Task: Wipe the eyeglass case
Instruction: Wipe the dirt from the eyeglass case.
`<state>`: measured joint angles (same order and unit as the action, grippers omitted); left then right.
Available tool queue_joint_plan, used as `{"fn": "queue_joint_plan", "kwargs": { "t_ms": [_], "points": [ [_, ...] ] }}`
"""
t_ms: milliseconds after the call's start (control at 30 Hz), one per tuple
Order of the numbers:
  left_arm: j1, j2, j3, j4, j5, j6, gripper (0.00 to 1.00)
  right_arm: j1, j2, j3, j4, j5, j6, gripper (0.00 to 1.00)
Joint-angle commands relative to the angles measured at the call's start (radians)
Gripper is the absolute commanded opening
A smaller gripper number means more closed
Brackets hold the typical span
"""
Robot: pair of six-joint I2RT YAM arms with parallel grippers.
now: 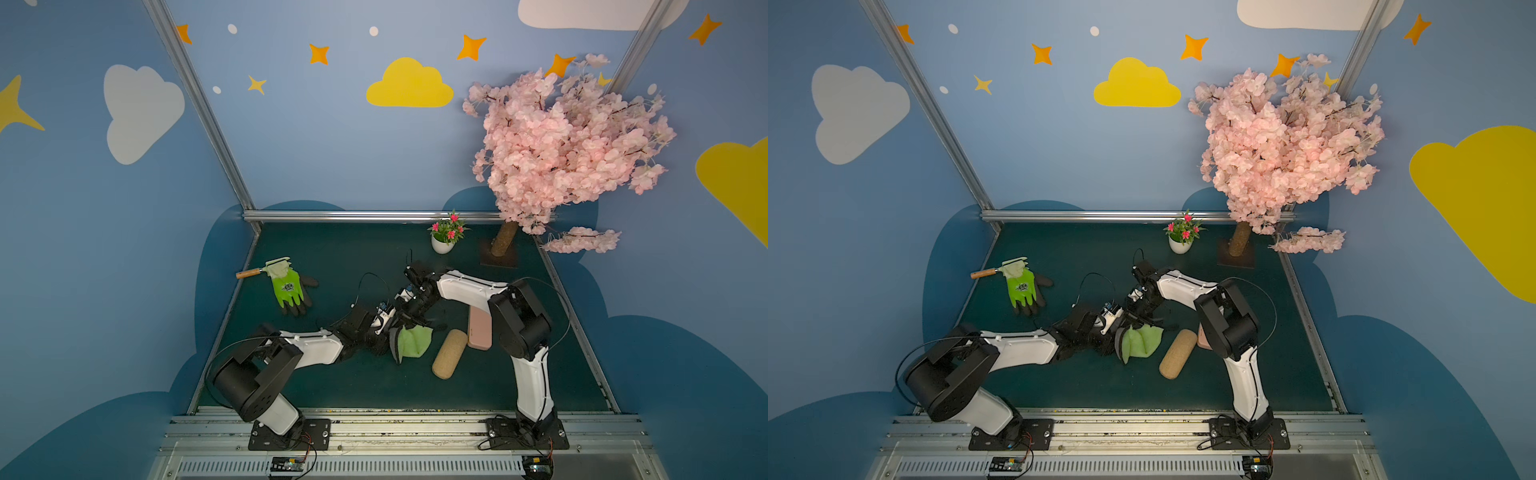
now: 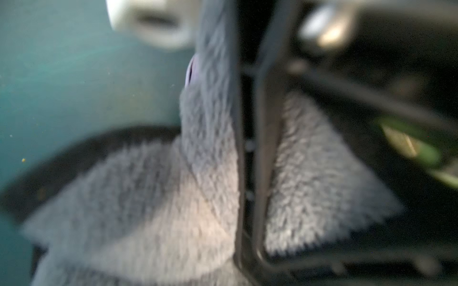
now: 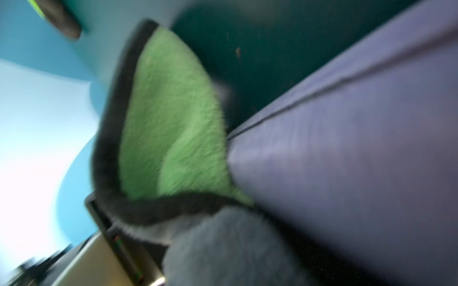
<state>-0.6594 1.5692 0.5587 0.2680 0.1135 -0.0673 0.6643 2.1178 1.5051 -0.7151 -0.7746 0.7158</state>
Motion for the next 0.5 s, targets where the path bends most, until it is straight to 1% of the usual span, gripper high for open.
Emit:
{"fn": "queue_joint_plan", "kwargs": {
  "t_ms": [0,67,167,200,233,267,333,400,433,467],
  "points": [
    [-0.012,0.012,-0.028,-0.072,0.031,0.0,0.14,-0.078,0.099,0.081,-0.24,0.257,-0.179,0.0],
    [-0.013,0.01,-0.027,-0.076,0.028,-0.002,0.12,-0.128,0.129,0.144,-0.369,0.394,-0.266,0.0],
    [-0.019,-0.003,-0.037,-0.077,0.024,-0.005,0.1,-0.133,0.113,0.223,-0.449,0.644,-0.309,0.0],
    [-0.019,-0.007,-0.039,-0.075,0.023,-0.006,0.09,-0.123,0.111,0.255,-0.464,0.681,-0.319,0.0],
    [-0.022,-0.007,-0.04,-0.075,0.023,-0.006,0.09,-0.111,0.104,0.279,-0.469,0.692,-0.326,0.0],
    [-0.022,-0.006,-0.039,-0.075,0.025,-0.006,0.09,-0.089,0.093,0.304,-0.466,0.69,-0.335,0.0],
    [-0.022,0.002,-0.034,-0.081,0.026,-0.005,0.08,-0.034,0.073,0.369,-0.482,0.639,-0.351,0.0],
    [-0.023,0.006,-0.028,-0.088,0.031,-0.002,0.08,0.01,0.038,0.42,-0.471,0.526,-0.324,0.0],
    [-0.024,0.005,-0.028,-0.089,0.031,-0.002,0.08,0.021,0.018,0.412,-0.433,0.452,-0.294,0.0],
    [-0.025,0.003,-0.028,-0.089,0.03,-0.002,0.08,0.032,0.004,0.384,-0.373,0.353,-0.251,0.0]
  ]
}}
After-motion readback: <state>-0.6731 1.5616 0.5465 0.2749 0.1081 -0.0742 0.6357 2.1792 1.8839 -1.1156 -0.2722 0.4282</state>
